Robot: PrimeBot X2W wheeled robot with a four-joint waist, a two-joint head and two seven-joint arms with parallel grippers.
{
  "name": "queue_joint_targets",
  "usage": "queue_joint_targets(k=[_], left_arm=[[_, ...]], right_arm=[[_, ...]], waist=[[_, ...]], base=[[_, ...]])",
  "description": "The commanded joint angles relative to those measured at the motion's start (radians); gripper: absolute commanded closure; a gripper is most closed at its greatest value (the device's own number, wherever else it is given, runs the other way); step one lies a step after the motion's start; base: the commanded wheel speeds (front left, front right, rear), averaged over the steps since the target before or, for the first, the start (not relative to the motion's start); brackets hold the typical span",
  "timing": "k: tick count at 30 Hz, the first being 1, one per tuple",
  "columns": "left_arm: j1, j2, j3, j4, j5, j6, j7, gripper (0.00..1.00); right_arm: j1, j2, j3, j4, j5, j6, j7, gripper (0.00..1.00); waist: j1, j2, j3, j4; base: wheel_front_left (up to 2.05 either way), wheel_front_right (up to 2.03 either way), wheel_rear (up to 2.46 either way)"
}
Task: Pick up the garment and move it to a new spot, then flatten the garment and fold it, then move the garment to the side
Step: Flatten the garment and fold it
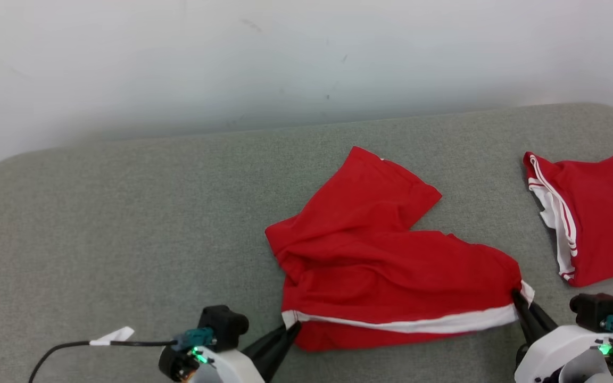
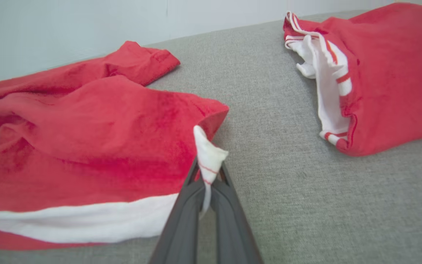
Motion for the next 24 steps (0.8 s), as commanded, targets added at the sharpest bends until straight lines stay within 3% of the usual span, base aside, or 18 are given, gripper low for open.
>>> queue_joint_targets(k=[1, 7, 14, 18, 24], left_arm=[[-0.011, 0.006, 0.016, -0.01, -0.002, 0.006, -0.025, 1.0], [-0.087, 0.058, 0.052, -0.038, 0.037, 0.014, -0.045, 1.0], [-0.324, 0.118, 0.11, -0.027, 0.029, 0.008, 0.012, 1.0], [-0.499, 0.134, 0.13, 0.063, -0.019, -0.001, 0.036, 1.0], [-0.771, 0.154, 0.081, 0.213, -0.147, -0.001, 0.071, 1.0]], right_arm=[[-0.015, -0.007, 0.003, -0.026, 0.03, 0.0, -0.013, 1.0], [-0.066, -0.015, 0.021, -0.131, 0.137, 0.0, 0.016, 1.0], [-0.266, -0.033, 0.036, -0.215, 0.203, 0.0, 0.096, 1.0], [-0.444, -0.026, 0.049, -0.177, 0.206, 0.0, 0.129, 1.0], [-0.736, -0.004, 0.023, -0.039, 0.18, 0.0, 0.084, 1.0]], waist=[[0.0, -0.0001, -0.008, 0.0], [0.0, -0.0001, 0.004, 0.006], [0.0, -0.0001, 0.105, 0.02], [0.0, -0.0001, 0.184, 0.014], [0.0, -0.0001, 0.285, 0.012]], base=[[0.0, 0.0, 0.0], [0.0, 0.0, 0.0], [0.0, 0.0, 0.0], [0.0, 0.0, 0.0], [0.0, 0.0, 0.0]])
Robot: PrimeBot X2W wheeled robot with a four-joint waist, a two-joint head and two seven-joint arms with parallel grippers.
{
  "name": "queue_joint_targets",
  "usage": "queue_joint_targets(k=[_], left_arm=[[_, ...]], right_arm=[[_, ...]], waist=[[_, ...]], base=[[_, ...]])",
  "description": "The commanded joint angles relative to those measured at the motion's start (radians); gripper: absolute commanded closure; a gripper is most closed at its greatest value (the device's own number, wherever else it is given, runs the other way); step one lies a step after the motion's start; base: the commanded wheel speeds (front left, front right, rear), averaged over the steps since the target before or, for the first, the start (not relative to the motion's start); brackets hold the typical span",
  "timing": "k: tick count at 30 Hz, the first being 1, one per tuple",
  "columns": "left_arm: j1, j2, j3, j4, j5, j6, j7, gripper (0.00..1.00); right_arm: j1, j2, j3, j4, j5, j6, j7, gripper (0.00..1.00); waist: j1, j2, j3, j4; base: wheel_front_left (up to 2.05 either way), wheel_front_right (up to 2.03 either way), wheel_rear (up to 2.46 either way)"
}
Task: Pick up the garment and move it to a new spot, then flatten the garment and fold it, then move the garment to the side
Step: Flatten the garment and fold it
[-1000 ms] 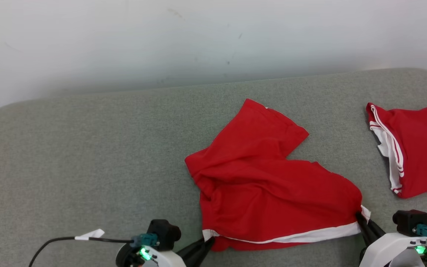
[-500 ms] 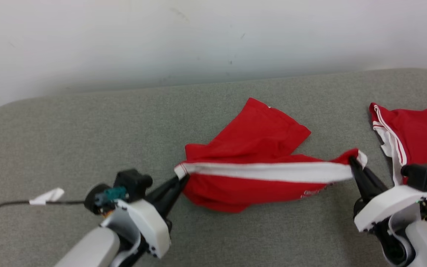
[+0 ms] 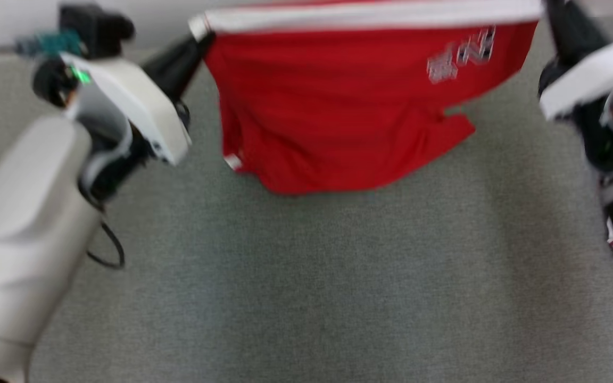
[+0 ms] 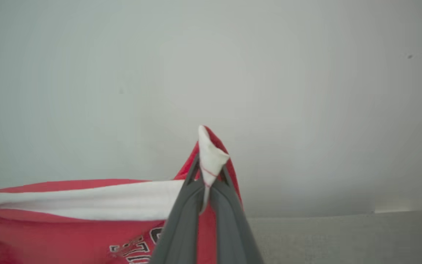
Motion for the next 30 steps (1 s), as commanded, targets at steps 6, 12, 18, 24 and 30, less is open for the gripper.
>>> queue_joint_targets(k=[6, 12, 18, 24, 30], left_arm=[[-0.231, 0.028, -0.052, 0.153, -0.116, 0.002, 0.023, 1.0], [-0.425, 0.03, -0.062, 0.279, -0.186, 0.002, 0.014, 1.0], [-0.564, 0.023, -0.084, 0.371, -0.212, 0.003, -0.034, 1.0], [-0.576, 0.016, -0.153, 0.397, -0.243, 0.003, -0.061, 1.0], [-0.433, 0.038, -0.24, 0.364, -0.317, 0.002, -0.112, 1.0]], right_arm=[[-0.26, 0.027, -0.02, 0.153, -0.027, -0.001, -0.061, 1.0], [-0.473, 0.054, -0.037, 0.272, -0.019, -0.002, -0.108, 1.0], [-0.637, 0.071, -0.033, 0.354, -0.015, -0.002, -0.163, 1.0], [-0.651, 0.073, 0.044, 0.352, 0.016, -0.002, -0.143, 1.0], [-0.507, 0.034, 0.149, 0.312, 0.073, -0.002, -0.095, 1.0]], waist=[[-0.0001, -0.0001, 0.106, -0.007], [-0.0001, -0.0001, 0.143, -0.019], [-0.0001, -0.0001, 0.158, -0.02], [-0.0001, -0.0001, 0.162, -0.021], [-0.0001, -0.0001, 0.117, -0.018]], base=[[0.0, 0.0, 0.0], [0.0, 0.0, 0.0], [0.0, 0.0, 0.0], [0.0, 0.0, 0.0], [0.0, 0.0, 0.0]])
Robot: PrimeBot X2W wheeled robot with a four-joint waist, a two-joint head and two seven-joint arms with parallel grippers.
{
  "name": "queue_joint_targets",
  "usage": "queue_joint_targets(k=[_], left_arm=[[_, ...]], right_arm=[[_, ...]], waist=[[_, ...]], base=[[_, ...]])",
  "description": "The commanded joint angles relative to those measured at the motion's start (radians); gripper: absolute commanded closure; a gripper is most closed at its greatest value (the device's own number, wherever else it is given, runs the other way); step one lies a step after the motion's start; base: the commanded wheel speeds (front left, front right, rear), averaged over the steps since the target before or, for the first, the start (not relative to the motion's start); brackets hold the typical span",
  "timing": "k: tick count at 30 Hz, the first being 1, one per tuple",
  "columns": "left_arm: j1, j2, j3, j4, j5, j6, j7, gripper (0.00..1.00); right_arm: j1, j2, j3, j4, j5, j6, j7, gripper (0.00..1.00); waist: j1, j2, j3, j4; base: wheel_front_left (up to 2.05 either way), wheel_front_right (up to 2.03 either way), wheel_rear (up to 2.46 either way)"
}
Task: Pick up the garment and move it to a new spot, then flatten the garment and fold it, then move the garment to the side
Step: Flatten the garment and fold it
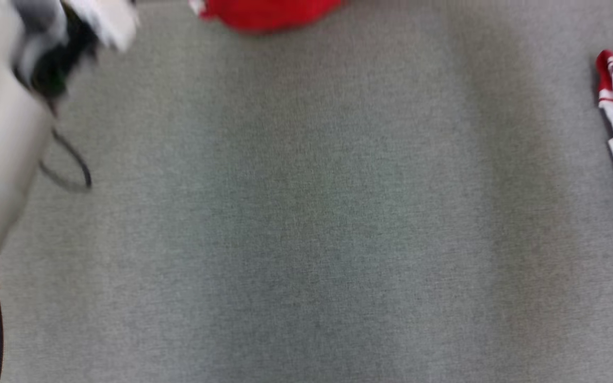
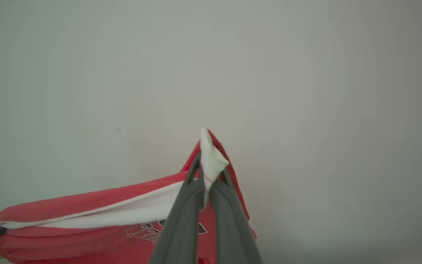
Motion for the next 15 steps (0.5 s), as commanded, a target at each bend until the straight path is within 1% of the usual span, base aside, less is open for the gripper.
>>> queue_joint_targets(k=[1, 6, 12, 15], left_arm=[[0.023, 0.02, -0.007, -0.003, -0.008, 0.002, -0.004, 1.0], [0.191, 0.074, -0.105, -0.092, -0.098, 0.002, 0.002, 1.0], [0.371, 0.161, -0.222, -0.237, -0.196, 0.002, 0.067, 1.0], [0.454, 0.192, -0.279, -0.309, -0.239, 0.002, 0.103, 1.0]], right_arm=[[0.021, -0.011, 0.005, -0.009, 0.012, -0.004, 0.004, 1.0], [0.215, -0.071, 0.103, -0.095, 0.084, -0.004, 0.063, 1.0], [0.455, -0.167, 0.193, -0.198, 0.164, -0.004, 0.163, 1.0], [0.571, -0.224, 0.218, -0.243, 0.202, -0.004, 0.219, 1.0]], waist=[[-0.0001, 0.0, -0.023, -0.001], [-0.0001, 0.0, -0.109, -0.006], [-0.0001, 0.0, -0.218, -0.007], [-0.0001, 0.0, -0.279, 0.001]], base=[[0.0, 0.0, 0.0], [0.0, 0.0, 0.0], [0.0, 0.0, 0.0], [0.0, 0.0, 0.0]])
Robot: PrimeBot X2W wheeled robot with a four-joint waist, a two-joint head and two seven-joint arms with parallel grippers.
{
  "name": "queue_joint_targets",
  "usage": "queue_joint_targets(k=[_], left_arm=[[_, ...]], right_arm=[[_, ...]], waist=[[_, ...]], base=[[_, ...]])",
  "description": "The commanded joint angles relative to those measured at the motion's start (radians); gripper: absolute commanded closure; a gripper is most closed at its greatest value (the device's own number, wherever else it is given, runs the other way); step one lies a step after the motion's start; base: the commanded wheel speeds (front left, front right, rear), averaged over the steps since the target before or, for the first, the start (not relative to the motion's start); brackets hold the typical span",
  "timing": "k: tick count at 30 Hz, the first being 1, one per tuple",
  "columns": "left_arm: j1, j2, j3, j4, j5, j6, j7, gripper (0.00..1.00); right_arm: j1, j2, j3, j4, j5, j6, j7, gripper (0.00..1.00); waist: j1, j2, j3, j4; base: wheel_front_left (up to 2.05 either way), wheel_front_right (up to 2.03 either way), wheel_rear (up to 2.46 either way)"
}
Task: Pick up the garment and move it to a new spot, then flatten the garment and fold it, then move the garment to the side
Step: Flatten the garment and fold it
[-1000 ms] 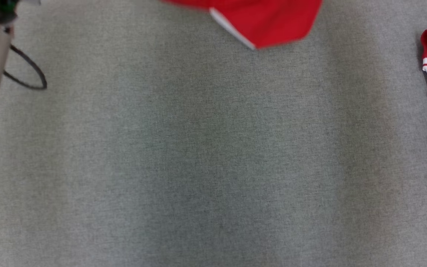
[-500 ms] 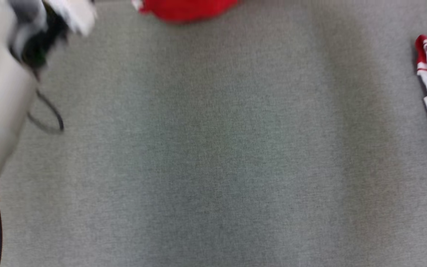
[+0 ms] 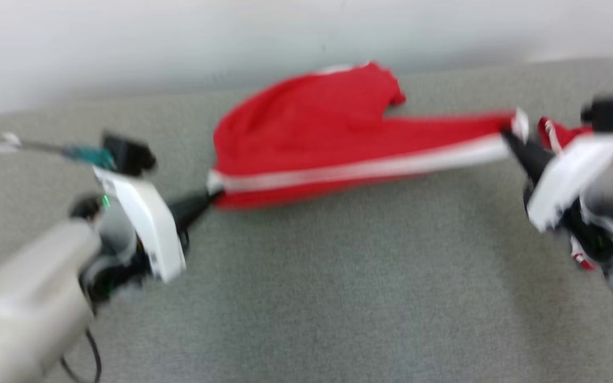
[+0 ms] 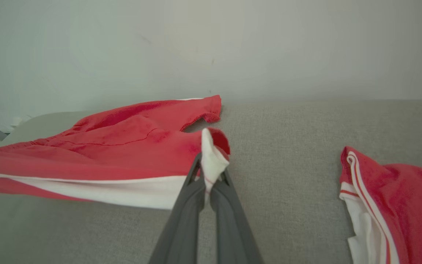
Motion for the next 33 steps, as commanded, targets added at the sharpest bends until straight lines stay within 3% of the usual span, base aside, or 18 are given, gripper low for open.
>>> queue_joint_targets(k=[1, 13, 20, 26, 33], left_arm=[[0.028, 0.023, -0.005, -0.004, -0.01, 0.002, 0.005, 1.0], [0.287, 0.104, -0.12, -0.246, -0.107, 0.002, 0.144, 1.0], [0.372, 0.16, -0.127, -0.362, -0.127, 0.04, 0.196, 1.0], [0.325, 0.201, -0.089, -0.418, -0.192, 0.051, 0.247, 1.0], [0.159, 0.173, -0.009, -0.398, -0.379, 0.022, 0.456, 1.0]], right_arm=[[0.031, -0.023, -0.002, -0.005, 0.015, -0.004, 0.008, 1.0], [0.45, -0.207, -0.007, -0.228, 0.167, -0.004, 0.253, 1.0], [0.597, -0.321, -0.092, -0.39, 0.186, -0.004, 0.358, 1.0], [0.587, -0.327, -0.203, -0.455, 0.145, -0.004, 0.459, 1.0], [0.424, -0.26, -0.322, -0.428, 0.066, -0.004, 0.683, 1.0]], waist=[[0.0001, 0.0, -0.059, 0.008], [0.0001, 0.0, -0.203, 0.035], [0.0001, 0.0, -0.206, 0.054], [0.0001, 0.0, -0.172, 0.08], [0.0001, 0.0, -0.045, 0.151]], base=[[0.0, 0.0, 0.0], [0.0, 0.0, 0.0], [0.0, 0.0, 0.0], [0.0, 0.0, 0.0], [0.0, 0.0, 0.0]])
